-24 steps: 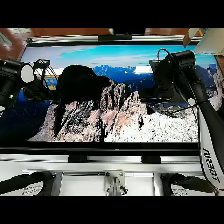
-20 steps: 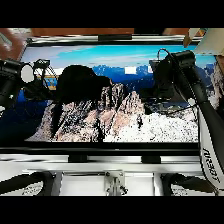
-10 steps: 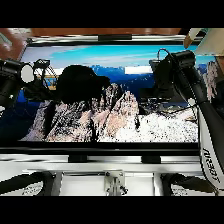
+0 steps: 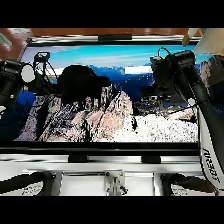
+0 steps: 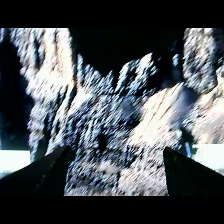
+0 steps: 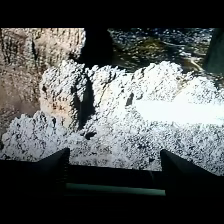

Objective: Fold the shirts.

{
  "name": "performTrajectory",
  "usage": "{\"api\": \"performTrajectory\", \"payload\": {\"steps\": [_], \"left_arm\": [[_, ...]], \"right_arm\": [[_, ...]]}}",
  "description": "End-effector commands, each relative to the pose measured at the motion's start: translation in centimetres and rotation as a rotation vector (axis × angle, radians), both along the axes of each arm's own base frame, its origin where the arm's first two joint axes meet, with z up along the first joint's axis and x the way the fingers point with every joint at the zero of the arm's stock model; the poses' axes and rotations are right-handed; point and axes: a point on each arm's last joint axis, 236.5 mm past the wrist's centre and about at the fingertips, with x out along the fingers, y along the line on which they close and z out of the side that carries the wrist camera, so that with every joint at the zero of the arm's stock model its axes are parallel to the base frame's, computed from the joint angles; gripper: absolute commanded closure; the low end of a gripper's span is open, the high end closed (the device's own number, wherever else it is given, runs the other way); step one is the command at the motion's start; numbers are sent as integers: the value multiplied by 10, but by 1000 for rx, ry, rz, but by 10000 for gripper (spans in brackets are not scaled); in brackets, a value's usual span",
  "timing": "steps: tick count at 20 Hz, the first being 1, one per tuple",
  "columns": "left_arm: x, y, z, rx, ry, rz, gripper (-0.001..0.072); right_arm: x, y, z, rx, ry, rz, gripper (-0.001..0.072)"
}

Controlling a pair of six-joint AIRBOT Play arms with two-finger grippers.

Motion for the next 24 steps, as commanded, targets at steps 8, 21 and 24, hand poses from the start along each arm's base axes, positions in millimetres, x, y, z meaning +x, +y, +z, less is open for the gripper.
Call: {"api": "performTrajectory", "payload": {"steps": [8,21,24], "left_arm": [[43,7,-32,13,-52,10,38],[80,29,-90,-106,-35,122,-13],[90,49,-128,-185,5,216,-13]], "right_arm": [[32,2,7,3,-137,10,36],[42,18,11,89,-182,-41,36],[41,26,12,124,-177,-40,37]]}}
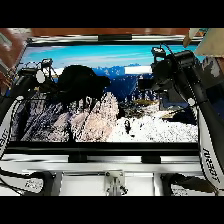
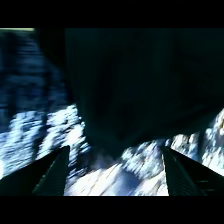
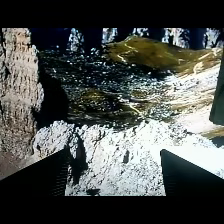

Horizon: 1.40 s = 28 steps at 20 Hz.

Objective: Fold the shirts.

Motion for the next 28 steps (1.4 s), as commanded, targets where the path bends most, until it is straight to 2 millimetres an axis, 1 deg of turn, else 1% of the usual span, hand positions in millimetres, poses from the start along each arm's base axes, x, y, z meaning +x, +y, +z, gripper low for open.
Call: {"api": "performTrajectory", "payload": {"steps": [1,3,4,6,7,8,9,10,11,12,13,14,15,16,17,18,19,20,21,22,23,24,25,26,27,28], "left_arm": [[12,11,-40,-111,32,92,-13],[10,7,-60,-153,71,116,-13],[12,2,-66,-179,73,125,-13],[20,-10,-69,-228,48,108,-13],[26,-13,-66,-246,24,111,-13],[30,-16,-63,-266,3,121,6],[33,-20,-61,-292,-5,133,233],[35,-23,-59,-320,-9,144,585],[35,-29,-54,-352,-6,152,674],[36,-36,-44,-379,-1,141,675],[39,-45,-24,-391,-23,78,675],[44,-55,8,-386,-79,-12,676],[49,-64,49,-372,-162,-80,676],[51,-75,104,-365,-270,-137,675],[45,-87,162,-362,-386,-187,675],[28,-101,227,-358,-515,-248,675],[4,-115,284,-366,-630,-295,675],[-26,-126,334,-381,-734,-336,675],[-61,-138,377,-400,-819,-384,674],[-94,-150,408,-423,-880,-435,675],[-120,-161,426,-446,-916,-478,675],[-141,-174,434,-470,-928,-521,675],[-153,-186,430,-493,-911,-553,674],[-159,-201,415,-530,-858,-565,674],[-159,-216,391,-559,-786,-568,674],[-158,-233,360,-578,-703,-571,674]], "right_arm": [[2,9,2,41,-10,-1,37],[9,11,4,51,-39,-1,36],[12,12,6,55,-53,0,37],[16,13,8,60,-72,0,36],[17,13,8,59,-79,0,36],[19,14,9,62,-87,0,37],[20,14,10,64,-92,0,36],[21,16,11,73,-96,1,36],[23,19,13,89,-109,2,37],[26,21,17,96,-127,3,37],[28,20,25,94,-145,16,37],[29,19,36,81,-168,38,36],[30,14,54,64,-206,45,36],[30,9,77,59,-253,42,37],[30,4,108,55,-323,38,37],[27,-3,141,52,-398,31,37],[19,-12,180,53,-486,21,36],[9,-22,214,50,-567,8,37],[-6,-32,249,53,-648,-5,37],[-22,-41,274,58,-710,-16,37],[-41,-48,294,71,-753,-23,37],[-58,-54,305,82,-769,-31,37],[-75,-59,309,88,-758,-42,37],[-90,-64,304,83,-721,-48,37],[-101,-69,294,69,-667,-54,37],[-107,-74,282,38,-612,-54,37]]}}
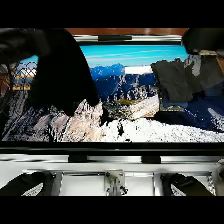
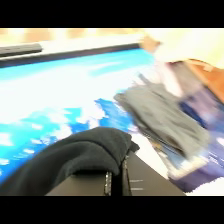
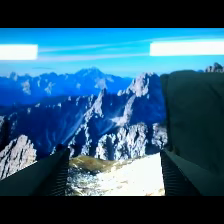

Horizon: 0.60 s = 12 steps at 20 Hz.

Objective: Fold the shirts.

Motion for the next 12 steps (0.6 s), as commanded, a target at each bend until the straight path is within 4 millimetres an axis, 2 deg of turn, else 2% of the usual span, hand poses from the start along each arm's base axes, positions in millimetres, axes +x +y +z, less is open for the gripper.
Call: {"api": "performTrajectory", "payload": {"steps": [1,4,5,6,7,8,9,11,12], "left_arm": [[-26,-53,-63,-13,168,-101,674],[-35,-109,-185,57,382,-153,673],[-42,-120,-221,92,461,-162,545],[-50,-126,-254,121,555,-160,123],[-55,-126,-275,149,639,-151,-9],[-57,-119,-288,181,684,-147,-13],[-54,-107,-291,195,711,-132,-13],[-41,-63,-288,226,740,-86,-13],[-32,-33,-287,259,743,-51,-8]], "right_arm": [[-40,-23,-21,-56,131,-38,37],[-35,-23,-75,-112,276,-44,37],[-34,-21,-101,-128,339,-37,37],[-34,-19,-129,-144,406,-31,37],[-36,-16,-156,-157,467,-21,37],[-38,-11,-183,-161,523,-3,37],[-39,-7,-204,-161,560,12,37],[-38,-4,-238,-167,603,21,37],[-36,-6,-252,-147,627,12,37]]}}
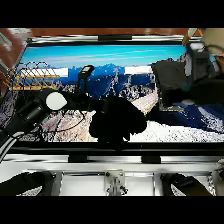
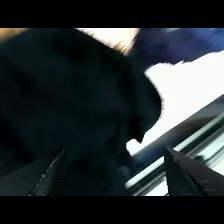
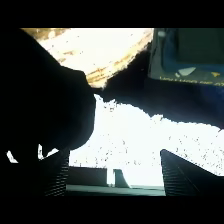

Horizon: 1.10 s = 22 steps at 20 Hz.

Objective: Fold the shirts.

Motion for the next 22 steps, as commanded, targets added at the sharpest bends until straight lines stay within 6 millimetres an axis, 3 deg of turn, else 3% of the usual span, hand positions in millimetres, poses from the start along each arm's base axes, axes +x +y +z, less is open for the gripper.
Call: {"api": "performTrajectory", "payload": {"steps": [1,2,3,5,6,9,11,16,19,22], "left_arm": [[6,77,-24,140,108,47,-2],[6,106,-33,171,180,82,8],[-1,131,-47,199,263,107,84],[-23,157,-78,223,389,117,100],[-33,160,-95,215,438,132,96],[-49,146,-141,149,479,175,96],[-50,128,-157,78,498,215,96],[-44,96,-185,44,507,222,97],[-40,83,-191,32,501,227,116],[-37,80,-190,20,494,235,415]], "right_arm": [[2,1,-60,52,104,-27,37],[8,-1,-72,119,134,-55,37],[12,-1,-83,201,177,-77,37],[21,-4,-105,386,279,-117,37],[23,-7,-115,462,329,-141,37],[16,-22,-153,479,479,-165,37],[12,-24,-169,464,536,-153,36],[10,-19,-184,477,586,-146,37],[10,-20,-186,468,580,-130,37],[9,-19,-198,478,575,-150,37]]}}
